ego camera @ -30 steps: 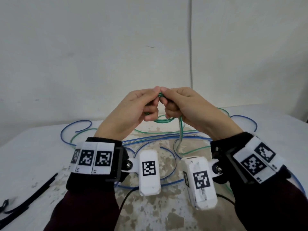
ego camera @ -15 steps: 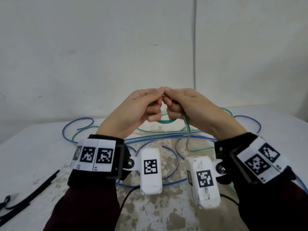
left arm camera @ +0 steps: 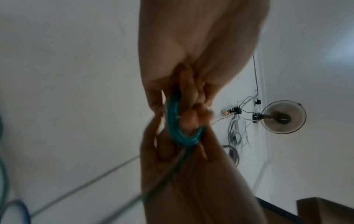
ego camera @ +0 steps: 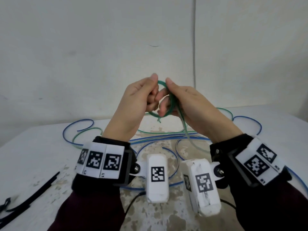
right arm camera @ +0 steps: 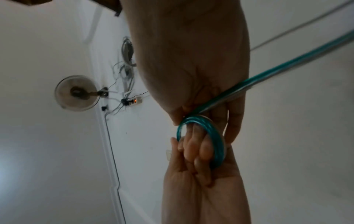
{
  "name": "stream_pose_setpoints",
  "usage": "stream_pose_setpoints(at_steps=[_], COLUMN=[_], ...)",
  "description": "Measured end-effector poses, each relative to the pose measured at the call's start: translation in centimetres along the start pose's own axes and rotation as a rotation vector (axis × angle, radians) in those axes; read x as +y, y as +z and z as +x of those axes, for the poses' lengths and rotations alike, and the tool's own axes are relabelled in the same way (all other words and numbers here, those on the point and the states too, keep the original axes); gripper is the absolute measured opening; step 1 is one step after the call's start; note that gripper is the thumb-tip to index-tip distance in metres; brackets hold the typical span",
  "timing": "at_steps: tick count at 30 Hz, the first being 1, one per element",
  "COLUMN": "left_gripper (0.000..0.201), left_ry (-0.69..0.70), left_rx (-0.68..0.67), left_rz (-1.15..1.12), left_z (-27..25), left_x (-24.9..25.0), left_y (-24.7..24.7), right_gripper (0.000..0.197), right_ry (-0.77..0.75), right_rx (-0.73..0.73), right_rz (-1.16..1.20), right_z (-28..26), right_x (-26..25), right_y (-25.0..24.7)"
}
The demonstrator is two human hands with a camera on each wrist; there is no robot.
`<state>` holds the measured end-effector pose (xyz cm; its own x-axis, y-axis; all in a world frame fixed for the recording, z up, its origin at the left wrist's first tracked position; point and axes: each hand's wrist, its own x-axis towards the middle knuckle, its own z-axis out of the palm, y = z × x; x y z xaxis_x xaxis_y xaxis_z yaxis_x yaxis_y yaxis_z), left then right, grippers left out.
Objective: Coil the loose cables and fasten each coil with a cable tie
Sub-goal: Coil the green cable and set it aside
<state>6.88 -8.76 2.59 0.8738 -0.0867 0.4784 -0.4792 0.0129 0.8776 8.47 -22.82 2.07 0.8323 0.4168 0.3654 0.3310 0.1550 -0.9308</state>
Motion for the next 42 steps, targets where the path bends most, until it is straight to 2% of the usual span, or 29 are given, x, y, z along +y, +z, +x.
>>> stream_pose_setpoints(at_steps=[2,3,5,7,9,12,14,16,19,22,26,29,32,35,38,42], left_gripper=[0.040,0.040,0.038,0.035,0.035,0.035,0.035,0.036,0.043,0.042,0.037,0.040,0.045,0.049,0.045,0.045], left_ry=[0.019,0.000,-0.090,-0.180,-0.159,-0.073,-0.097,-0.171,-0.265,-0.193,-0.052,-0.098,-0.234,-0.173,-0.089,0.003], left_rx=[0.078,0.067,-0.017,-0.107,-0.142,-0.046,-0.003,-0.051,-0.192,-0.250,-0.121,-0.110,-0.209,-0.268,-0.210,-0.025], left_rz=[-0.080,-0.111,-0.134,-0.052,0.031,-0.060,-0.159,-0.182,-0.033,0.052,-0.027,-0.057,-0.043,0.123,0.214,0.176], left_z=[0.3,0.4,0.3,0.2,0.0,0.3,0.4,0.4,-0.1,-0.3,-0.1,-0.1,-0.3,-0.5,-0.5,-0.2], left_x=[-0.1,0.0,0.2,0.2,-0.1,-0.4,-0.3,-0.1,-0.1,-0.3,-0.5,-0.4,-0.1,0.0,0.3,0.2], left_y=[0.4,0.5,0.5,0.3,0.2,0.2,0.4,0.7,0.6,0.4,0.7,0.9,0.7,0.3,0.0,0.5], right_gripper=[0.045,0.045,0.043,0.042,0.042,0.047,0.048,0.046,0.050,0.052,0.043,0.038,0.037,0.038,0.040,0.044], right_ry=[0.020,0.018,0.008,0.019,0.051,0.115,0.123,0.100,0.103,0.168,0.130,0.103,0.099,0.107,0.105,0.175], right_rx=[-0.020,-0.021,-0.014,-0.016,-0.007,0.042,0.034,0.013,-0.034,-0.087,-0.042,-0.036,-0.045,-0.064,-0.087,-0.136], right_rz=[0.082,0.072,-0.013,-0.116,-0.145,-0.042,-0.014,-0.076,-0.213,-0.232,-0.130,-0.147,-0.250,-0.304,-0.257,-0.117], right_z=[0.1,0.0,-0.1,-0.2,-0.3,-0.1,-0.1,-0.3,-0.7,-0.8,-0.6,-0.6,-0.8,-0.8,-0.6,-0.7], right_x=[-0.2,-0.3,-0.3,-0.1,0.1,-0.2,-0.6,-0.7,-0.6,-0.7,-1.2,-1.2,-1.2,-1.2,-0.8,-0.9], right_y=[-0.1,-0.3,-0.7,-0.8,-0.4,-0.1,-0.4,-0.8,-1.2,-1.5,-2.0,-2.3,-2.0,-1.5,-1.4,-2.4])
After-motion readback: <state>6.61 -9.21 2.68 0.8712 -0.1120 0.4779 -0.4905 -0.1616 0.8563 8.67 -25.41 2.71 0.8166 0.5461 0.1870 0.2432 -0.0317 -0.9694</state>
